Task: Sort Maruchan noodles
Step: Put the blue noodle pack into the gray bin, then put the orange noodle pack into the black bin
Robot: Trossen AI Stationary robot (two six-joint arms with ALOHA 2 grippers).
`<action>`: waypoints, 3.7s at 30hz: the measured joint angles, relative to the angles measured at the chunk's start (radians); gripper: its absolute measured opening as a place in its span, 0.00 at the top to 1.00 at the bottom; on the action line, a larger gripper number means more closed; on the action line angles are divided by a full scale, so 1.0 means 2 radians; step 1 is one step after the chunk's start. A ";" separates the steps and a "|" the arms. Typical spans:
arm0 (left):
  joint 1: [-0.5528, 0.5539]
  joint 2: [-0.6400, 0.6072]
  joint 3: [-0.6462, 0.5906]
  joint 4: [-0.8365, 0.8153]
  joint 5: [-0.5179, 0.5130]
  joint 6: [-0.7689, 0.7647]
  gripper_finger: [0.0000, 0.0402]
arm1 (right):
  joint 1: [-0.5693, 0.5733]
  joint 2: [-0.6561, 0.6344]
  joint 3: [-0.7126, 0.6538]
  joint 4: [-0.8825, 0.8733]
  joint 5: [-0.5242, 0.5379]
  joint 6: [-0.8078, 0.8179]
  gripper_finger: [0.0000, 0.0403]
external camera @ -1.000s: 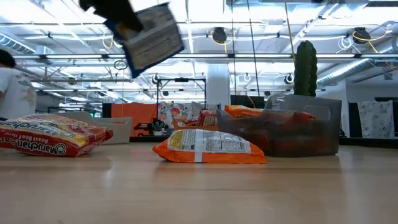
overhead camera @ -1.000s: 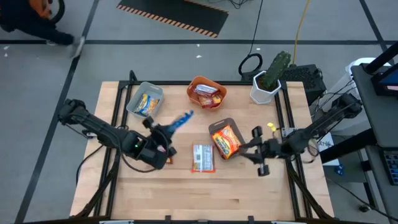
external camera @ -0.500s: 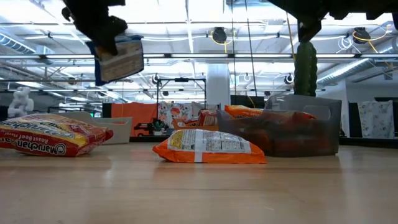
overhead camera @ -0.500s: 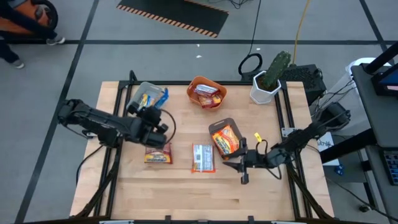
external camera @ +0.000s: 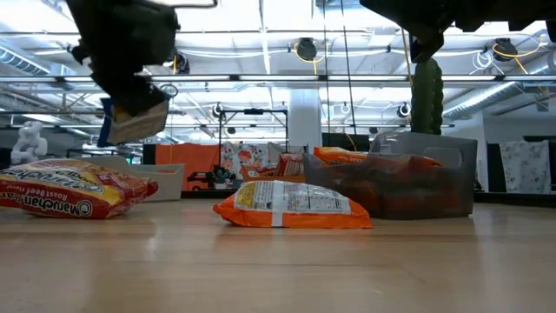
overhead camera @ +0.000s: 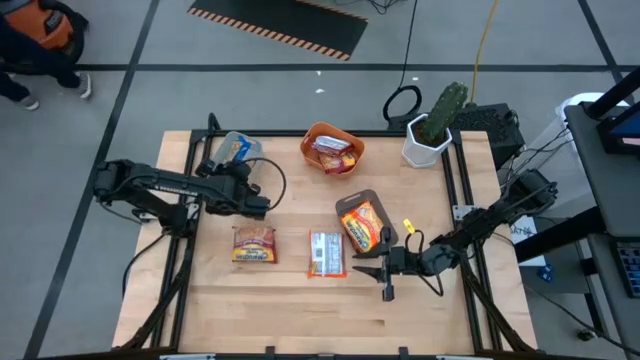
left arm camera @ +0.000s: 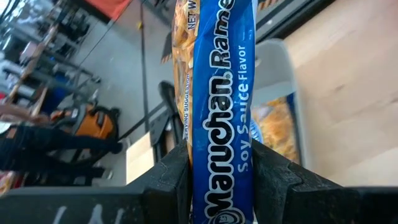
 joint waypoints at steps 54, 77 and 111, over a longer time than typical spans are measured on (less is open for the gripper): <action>0.072 0.000 -0.077 0.333 0.160 0.234 0.69 | -0.001 0.000 0.000 -0.002 0.002 -0.002 0.72; 0.118 0.000 -0.145 0.374 0.072 0.222 0.77 | -0.001 0.000 0.000 -0.003 0.002 -0.002 0.72; -0.127 -0.195 -0.028 0.360 0.235 0.255 0.77 | -0.104 0.000 0.251 -0.417 -0.105 -0.013 0.72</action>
